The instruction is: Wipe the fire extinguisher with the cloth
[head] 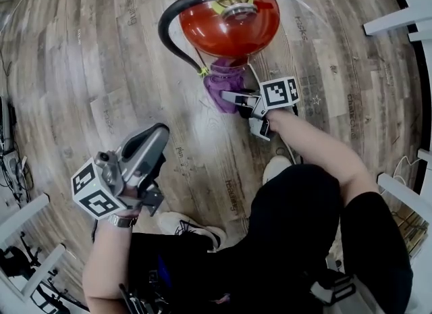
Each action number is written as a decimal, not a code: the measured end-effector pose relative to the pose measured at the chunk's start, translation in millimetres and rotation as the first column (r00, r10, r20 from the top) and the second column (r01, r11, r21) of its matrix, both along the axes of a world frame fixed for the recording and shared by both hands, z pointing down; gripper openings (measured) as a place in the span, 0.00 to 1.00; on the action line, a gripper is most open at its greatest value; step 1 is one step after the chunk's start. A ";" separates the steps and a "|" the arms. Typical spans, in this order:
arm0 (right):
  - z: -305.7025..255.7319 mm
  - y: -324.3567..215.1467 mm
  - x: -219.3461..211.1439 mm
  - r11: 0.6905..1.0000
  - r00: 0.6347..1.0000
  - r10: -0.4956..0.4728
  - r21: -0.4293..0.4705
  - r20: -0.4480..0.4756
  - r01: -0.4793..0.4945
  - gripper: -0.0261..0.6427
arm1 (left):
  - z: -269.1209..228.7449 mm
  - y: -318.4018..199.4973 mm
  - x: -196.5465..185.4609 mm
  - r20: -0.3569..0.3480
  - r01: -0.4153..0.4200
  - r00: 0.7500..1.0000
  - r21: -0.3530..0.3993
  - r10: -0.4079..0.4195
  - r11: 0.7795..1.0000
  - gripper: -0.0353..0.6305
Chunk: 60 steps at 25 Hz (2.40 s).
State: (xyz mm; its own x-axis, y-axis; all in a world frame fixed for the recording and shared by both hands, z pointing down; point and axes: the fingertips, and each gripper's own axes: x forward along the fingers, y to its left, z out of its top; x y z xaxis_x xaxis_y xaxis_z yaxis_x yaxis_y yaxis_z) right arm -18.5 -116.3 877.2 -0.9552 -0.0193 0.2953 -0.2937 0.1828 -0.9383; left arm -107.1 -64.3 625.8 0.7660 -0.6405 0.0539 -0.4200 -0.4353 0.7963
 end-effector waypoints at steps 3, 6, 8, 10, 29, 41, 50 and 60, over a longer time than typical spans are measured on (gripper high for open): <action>-68.6 -0.4 -6.9 0.999 0.993 0.003 0.040 0.121 -0.007 0.14 | -3.0 -1.7 2.0 -0.004 -0.006 1.000 0.010 0.006 1.000 0.05; -137.4 -2.3 -14.3 0.996 0.979 -0.013 0.085 0.203 -0.005 0.14 | -6.0 -3.0 4.7 -0.012 -0.012 1.000 0.013 0.012 1.000 0.05; -176.7 -5.2 -18.4 0.995 0.971 -0.012 0.103 0.239 -0.013 0.14 | -9.1 -3.6 6.0 -0.019 -0.017 1.000 0.018 0.018 1.000 0.05; -210.5 -9.3 -21.9 0.993 0.965 0.002 0.115 0.263 -0.033 0.14 | -12.7 -3.2 5.8 -0.025 -0.019 0.999 0.025 0.020 0.999 0.05; -186.7 -40.4 -70.3 0.964 0.957 0.261 0.015 0.129 -0.265 0.14 | -22.7 26.3 -23.0 -0.013 0.013 1.000 0.027 -0.013 1.000 0.05; 25.1 -22.7 -37.5 0.951 0.932 0.306 0.015 -0.194 -0.309 0.14 | -11.7 37.4 -37.0 0.012 0.037 0.999 0.002 -0.037 0.999 0.05; -7.3 -14.1 -42.1 0.969 0.965 0.243 -0.030 -0.103 -0.247 0.14 | -9.6 31.6 -36.2 0.013 0.040 0.999 0.001 -0.040 0.999 0.05; -210.6 29.6 -51.9 0.975 0.926 -0.167 0.198 0.340 0.103 0.14 | -8.4 10.8 -17.6 -0.038 0.030 0.999 -0.022 -0.031 0.999 0.22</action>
